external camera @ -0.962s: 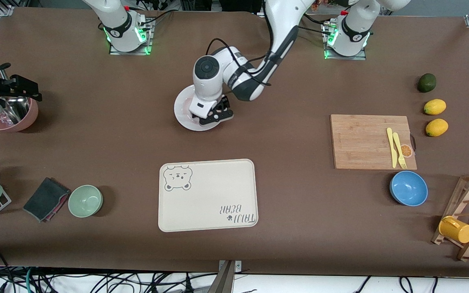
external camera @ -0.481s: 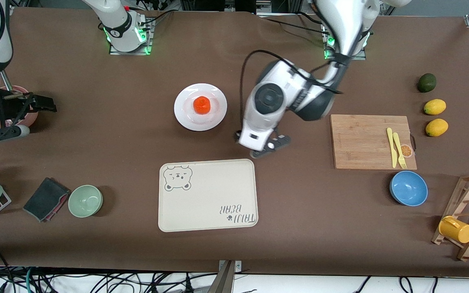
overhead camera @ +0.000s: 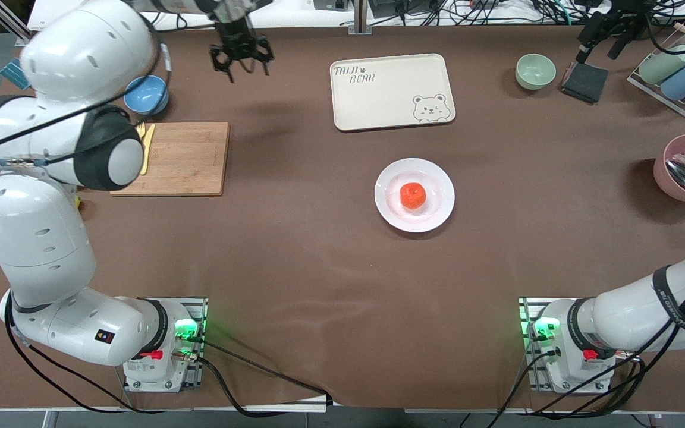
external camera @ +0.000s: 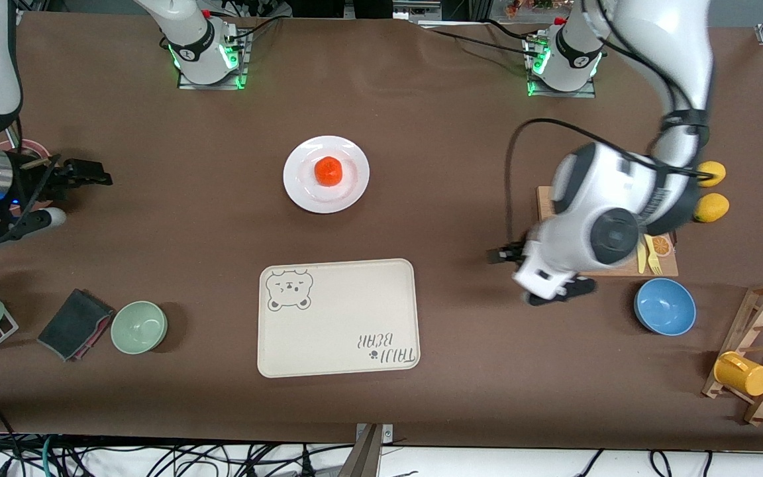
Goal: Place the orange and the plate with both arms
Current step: 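Release the orange onto the plate and lift the left gripper away, then return the left arm to rest while the right gripper reaches the plate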
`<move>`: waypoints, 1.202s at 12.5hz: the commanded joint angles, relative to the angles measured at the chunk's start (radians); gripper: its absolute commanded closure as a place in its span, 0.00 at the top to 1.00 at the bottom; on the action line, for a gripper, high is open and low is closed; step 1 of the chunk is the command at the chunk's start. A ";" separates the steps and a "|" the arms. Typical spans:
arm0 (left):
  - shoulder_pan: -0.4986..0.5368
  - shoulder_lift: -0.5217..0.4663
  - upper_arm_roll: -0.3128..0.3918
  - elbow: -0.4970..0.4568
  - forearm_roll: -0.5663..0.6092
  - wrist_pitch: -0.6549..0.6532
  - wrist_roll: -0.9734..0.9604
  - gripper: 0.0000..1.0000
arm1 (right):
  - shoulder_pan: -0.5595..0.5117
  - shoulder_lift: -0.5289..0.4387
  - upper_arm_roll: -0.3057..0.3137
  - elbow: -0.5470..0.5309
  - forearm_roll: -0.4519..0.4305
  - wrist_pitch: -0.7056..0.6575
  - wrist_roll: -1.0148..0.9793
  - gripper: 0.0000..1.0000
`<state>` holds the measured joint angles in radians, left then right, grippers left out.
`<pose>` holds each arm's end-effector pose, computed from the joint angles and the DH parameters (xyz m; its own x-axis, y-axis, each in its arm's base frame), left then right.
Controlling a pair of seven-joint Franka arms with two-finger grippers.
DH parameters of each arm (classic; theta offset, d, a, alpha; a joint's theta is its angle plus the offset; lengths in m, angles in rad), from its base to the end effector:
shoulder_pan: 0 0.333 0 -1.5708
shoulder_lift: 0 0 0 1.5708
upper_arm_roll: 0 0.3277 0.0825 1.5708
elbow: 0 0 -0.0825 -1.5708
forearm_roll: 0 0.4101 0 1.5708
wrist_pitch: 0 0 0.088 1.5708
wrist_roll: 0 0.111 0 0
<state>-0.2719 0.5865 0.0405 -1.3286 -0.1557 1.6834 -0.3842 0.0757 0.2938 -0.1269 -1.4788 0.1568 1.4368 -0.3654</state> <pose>0.7002 -0.1869 0.3723 0.9500 0.1731 -0.2597 0.1867 -0.9820 0.0285 0.6391 -0.0045 0.4897 0.9096 0.3217 -0.2631 0.2662 -0.9371 -0.2257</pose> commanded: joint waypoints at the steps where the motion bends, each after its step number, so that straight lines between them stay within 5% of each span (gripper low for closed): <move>1: 0.075 -0.045 -0.014 -0.021 0.050 -0.024 0.186 1.00 | 0.001 0.074 0.004 -0.035 0.148 0.059 -0.004 1.00; 3: 0.184 -0.080 -0.024 -0.035 0.051 -0.022 0.343 1.00 | -0.002 0.087 0.004 -0.153 0.277 0.149 -0.006 1.00; 5: 0.188 -0.179 0.028 -0.114 0.047 -0.012 0.548 1.00 | -0.001 0.082 0.006 -0.247 0.369 0.227 -0.024 1.00; 8: 0.186 -0.389 0.044 -0.255 0.059 0.013 0.561 1.00 | 0.001 0.082 0.007 -0.385 0.523 0.298 -0.172 1.00; 11: 0.181 -0.568 0.042 -0.411 0.189 0.045 0.608 1.00 | 0.002 0.084 0.007 -0.559 0.699 0.401 -0.347 1.00; 15: 0.194 -0.584 0.042 -0.414 0.196 0.019 0.696 1.00 | 0.076 0.130 0.016 -0.610 0.857 0.486 -0.388 1.00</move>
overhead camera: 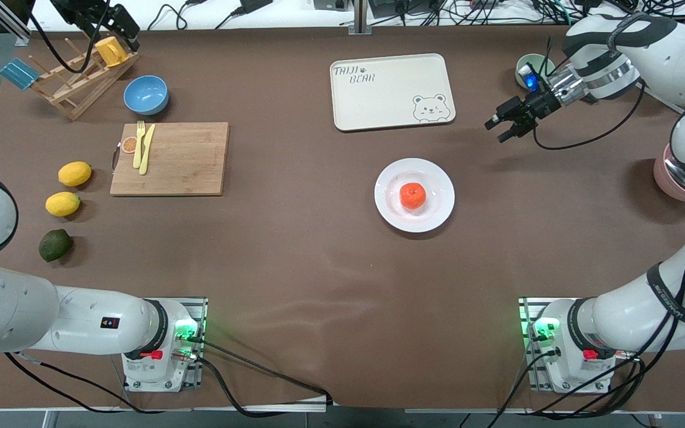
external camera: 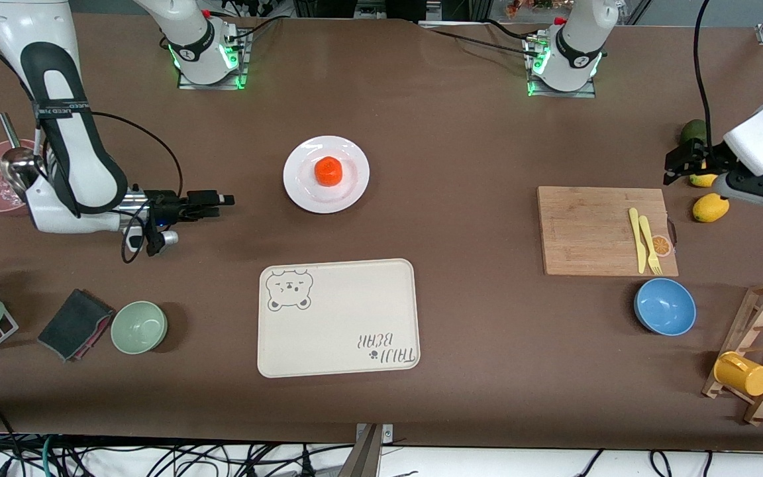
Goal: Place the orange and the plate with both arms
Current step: 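Return the left arm to rest while the right gripper reaches the plate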
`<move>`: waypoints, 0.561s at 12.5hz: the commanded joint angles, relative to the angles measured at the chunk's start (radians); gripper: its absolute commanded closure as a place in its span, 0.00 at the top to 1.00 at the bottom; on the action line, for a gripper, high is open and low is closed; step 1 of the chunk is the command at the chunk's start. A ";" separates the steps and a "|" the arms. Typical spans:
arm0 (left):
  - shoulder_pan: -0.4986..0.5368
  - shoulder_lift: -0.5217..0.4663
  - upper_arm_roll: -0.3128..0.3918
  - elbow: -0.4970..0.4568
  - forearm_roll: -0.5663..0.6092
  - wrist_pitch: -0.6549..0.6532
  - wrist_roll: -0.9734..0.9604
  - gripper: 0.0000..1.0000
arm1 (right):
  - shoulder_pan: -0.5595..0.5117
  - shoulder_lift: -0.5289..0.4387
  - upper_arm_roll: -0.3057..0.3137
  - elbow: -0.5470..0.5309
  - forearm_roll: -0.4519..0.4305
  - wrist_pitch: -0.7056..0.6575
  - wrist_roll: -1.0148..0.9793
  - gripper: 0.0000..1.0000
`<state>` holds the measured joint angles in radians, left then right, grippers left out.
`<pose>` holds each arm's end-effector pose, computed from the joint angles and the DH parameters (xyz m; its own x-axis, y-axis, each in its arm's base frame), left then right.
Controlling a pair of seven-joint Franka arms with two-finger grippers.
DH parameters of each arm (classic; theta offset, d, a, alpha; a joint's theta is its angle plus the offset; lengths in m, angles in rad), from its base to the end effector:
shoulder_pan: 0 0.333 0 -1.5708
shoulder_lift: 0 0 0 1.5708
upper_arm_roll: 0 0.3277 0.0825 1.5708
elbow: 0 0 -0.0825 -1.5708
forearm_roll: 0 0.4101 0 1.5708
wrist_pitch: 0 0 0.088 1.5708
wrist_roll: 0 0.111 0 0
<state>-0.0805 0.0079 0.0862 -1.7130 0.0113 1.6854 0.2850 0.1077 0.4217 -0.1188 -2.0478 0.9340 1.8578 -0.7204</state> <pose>0.5869 0.0043 0.5663 0.9602 -0.2769 -0.0374 -0.2771 -0.9608 -0.0014 0.5638 0.0591 0.2063 0.9634 0.2128 -0.1631 0.0096 -0.6352 -0.7723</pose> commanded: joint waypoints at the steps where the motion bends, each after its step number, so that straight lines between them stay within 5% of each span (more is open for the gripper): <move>1: 0.002 -0.006 -0.005 -0.030 0.029 0.014 0.026 1.00 | 0.075 0.006 0.020 -0.070 0.142 0.128 -0.063 1.00; 7: 0.007 -0.009 -0.005 -0.017 0.029 0.007 0.025 1.00 | 0.213 0.058 0.030 -0.163 0.438 0.287 -0.210 1.00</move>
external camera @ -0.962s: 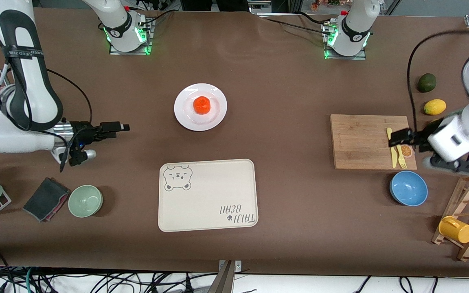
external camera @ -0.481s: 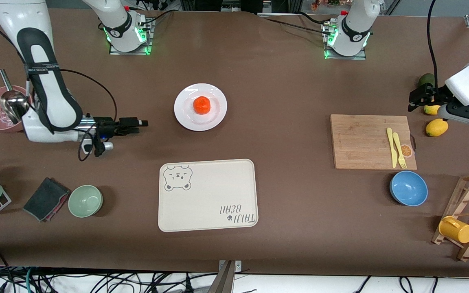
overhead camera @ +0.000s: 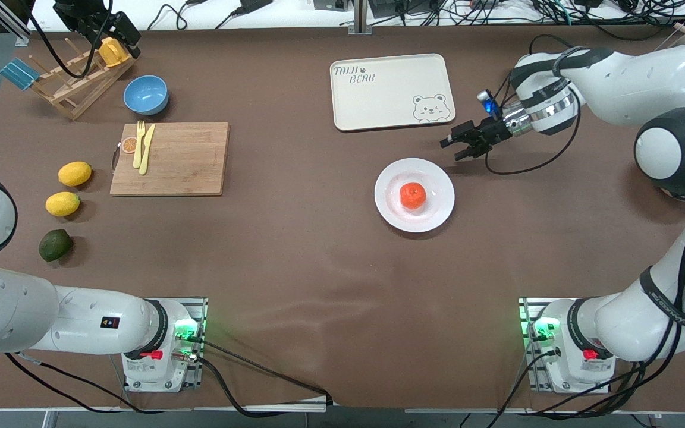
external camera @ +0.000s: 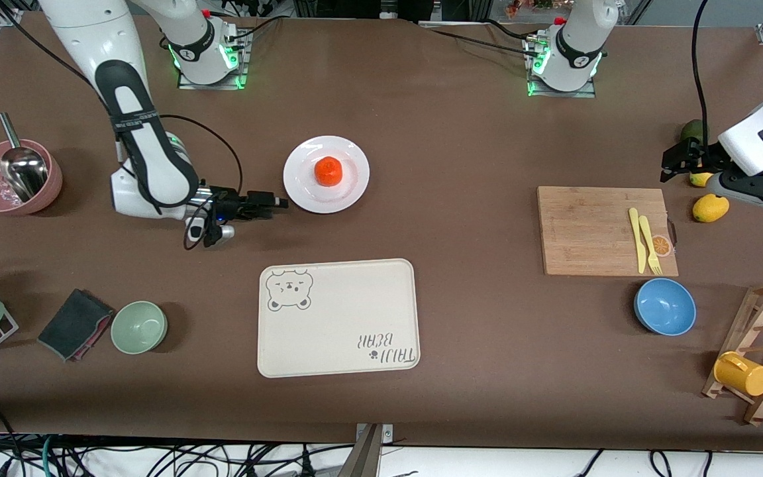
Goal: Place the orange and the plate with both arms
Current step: 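Return the left arm to rest while the right gripper reaches the plate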
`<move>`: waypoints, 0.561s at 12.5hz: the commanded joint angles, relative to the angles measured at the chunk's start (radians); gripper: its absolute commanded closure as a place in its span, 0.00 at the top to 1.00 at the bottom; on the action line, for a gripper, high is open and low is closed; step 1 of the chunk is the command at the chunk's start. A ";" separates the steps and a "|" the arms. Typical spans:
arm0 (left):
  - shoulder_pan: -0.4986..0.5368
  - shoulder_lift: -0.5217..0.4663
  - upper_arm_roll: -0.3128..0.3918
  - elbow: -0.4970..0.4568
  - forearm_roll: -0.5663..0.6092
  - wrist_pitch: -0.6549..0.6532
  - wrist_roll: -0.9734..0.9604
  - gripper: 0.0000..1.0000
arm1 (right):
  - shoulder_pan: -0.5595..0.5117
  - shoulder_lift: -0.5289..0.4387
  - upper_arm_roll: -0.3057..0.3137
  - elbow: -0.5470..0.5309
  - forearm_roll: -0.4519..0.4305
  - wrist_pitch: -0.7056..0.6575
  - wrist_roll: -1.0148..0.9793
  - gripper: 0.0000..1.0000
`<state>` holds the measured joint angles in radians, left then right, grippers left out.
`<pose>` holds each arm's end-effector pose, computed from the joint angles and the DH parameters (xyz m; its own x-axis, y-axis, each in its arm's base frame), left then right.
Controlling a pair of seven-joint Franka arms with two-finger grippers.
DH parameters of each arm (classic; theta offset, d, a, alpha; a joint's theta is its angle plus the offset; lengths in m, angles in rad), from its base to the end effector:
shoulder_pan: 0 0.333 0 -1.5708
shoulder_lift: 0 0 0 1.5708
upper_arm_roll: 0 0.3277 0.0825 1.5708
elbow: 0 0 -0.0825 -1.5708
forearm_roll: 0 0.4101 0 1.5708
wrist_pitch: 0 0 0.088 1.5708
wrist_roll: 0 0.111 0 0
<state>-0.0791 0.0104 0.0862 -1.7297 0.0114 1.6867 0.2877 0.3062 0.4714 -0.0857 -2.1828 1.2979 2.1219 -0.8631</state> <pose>0.5860 0.0051 0.5565 0.9590 -0.2781 -0.0546 -0.2784 -0.9605 0.0035 0.5153 0.1608 0.1392 0.9901 0.1013 -0.0974 -0.0156 -0.6092 -0.7929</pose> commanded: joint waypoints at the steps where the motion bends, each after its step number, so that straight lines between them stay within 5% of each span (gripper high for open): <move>1: 0.007 -0.009 -0.005 0.002 0.028 0.007 0.019 1.00 | 0.024 0.015 -0.003 -0.043 0.116 0.030 -0.092 0.99; 7: 0.002 -0.004 -0.011 0.002 0.025 0.013 0.005 1.00 | 0.036 -0.005 -0.005 -0.110 0.146 0.032 -0.093 0.95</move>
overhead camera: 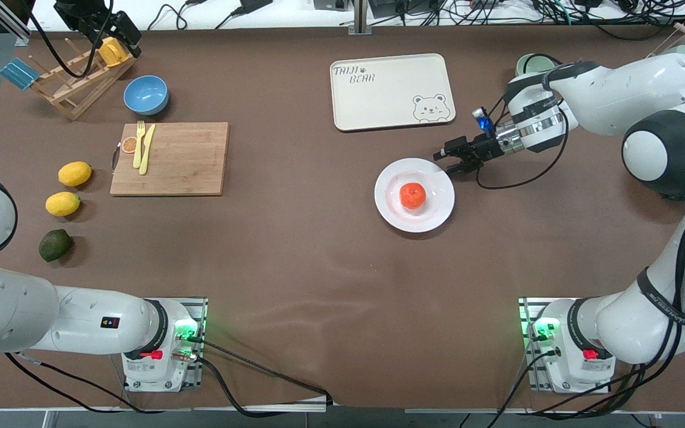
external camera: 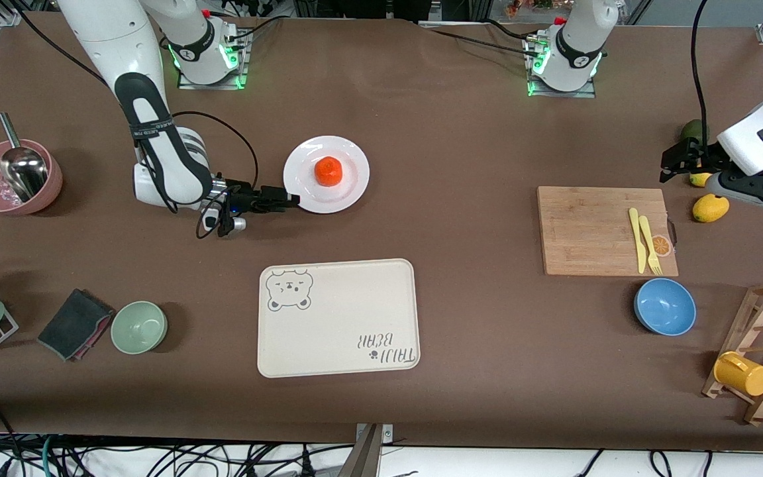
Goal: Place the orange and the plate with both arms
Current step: 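Return the left arm to rest while the right gripper reaches the plate, then grip the white plate rim with the right gripper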
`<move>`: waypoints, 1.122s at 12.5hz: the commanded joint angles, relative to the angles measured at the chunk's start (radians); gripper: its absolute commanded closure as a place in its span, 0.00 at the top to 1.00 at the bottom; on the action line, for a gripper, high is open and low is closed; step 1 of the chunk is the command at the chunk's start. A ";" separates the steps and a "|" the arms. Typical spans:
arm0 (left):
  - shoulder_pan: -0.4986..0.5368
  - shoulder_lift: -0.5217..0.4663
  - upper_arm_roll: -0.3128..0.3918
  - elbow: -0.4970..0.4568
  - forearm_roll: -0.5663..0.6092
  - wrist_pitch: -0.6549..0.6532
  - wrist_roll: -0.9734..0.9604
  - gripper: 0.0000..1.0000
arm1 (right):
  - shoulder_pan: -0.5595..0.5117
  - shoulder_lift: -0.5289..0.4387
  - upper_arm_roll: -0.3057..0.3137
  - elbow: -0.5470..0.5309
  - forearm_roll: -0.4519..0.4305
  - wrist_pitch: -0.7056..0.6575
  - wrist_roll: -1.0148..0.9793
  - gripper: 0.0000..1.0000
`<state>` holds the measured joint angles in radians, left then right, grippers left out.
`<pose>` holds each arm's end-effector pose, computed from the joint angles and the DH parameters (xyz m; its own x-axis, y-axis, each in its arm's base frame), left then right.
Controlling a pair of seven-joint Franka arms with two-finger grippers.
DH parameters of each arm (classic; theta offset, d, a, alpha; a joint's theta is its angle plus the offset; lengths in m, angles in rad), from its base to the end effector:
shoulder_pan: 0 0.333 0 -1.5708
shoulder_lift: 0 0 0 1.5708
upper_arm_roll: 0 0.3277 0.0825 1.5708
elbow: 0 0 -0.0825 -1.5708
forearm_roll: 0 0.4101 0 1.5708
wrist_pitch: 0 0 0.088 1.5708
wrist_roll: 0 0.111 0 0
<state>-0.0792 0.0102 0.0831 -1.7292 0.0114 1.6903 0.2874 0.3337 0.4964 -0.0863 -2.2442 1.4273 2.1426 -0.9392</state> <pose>0.5864 0.0032 0.5572 0.9584 -0.2810 -0.0505 -0.2812 -0.9596 0.0023 0.4852 0.1653 0.1096 0.9919 0.0486 -0.1176 -0.0669 -0.5867 -0.8070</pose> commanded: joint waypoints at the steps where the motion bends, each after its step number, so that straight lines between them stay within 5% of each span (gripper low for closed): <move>1: 0.002 -0.003 -0.008 0.002 0.021 0.009 0.004 1.00 | 0.008 -0.038 -0.004 -0.055 0.016 0.011 -0.010 0.92; 8: -0.013 -0.006 -0.012 0.003 0.012 0.003 -0.074 1.00 | 0.040 -0.096 -0.003 -0.090 0.013 0.051 -0.006 0.60; 14: -0.010 -0.010 -0.012 0.003 0.010 0.000 -0.140 1.00 | 0.070 -0.093 -0.001 -0.106 0.013 0.089 -0.023 0.43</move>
<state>-0.0858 0.0099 0.0712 -1.7289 0.0114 1.6914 0.1807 0.3986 0.4324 -0.0868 -2.3182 1.4276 2.2168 -0.9396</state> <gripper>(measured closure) 0.000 0.520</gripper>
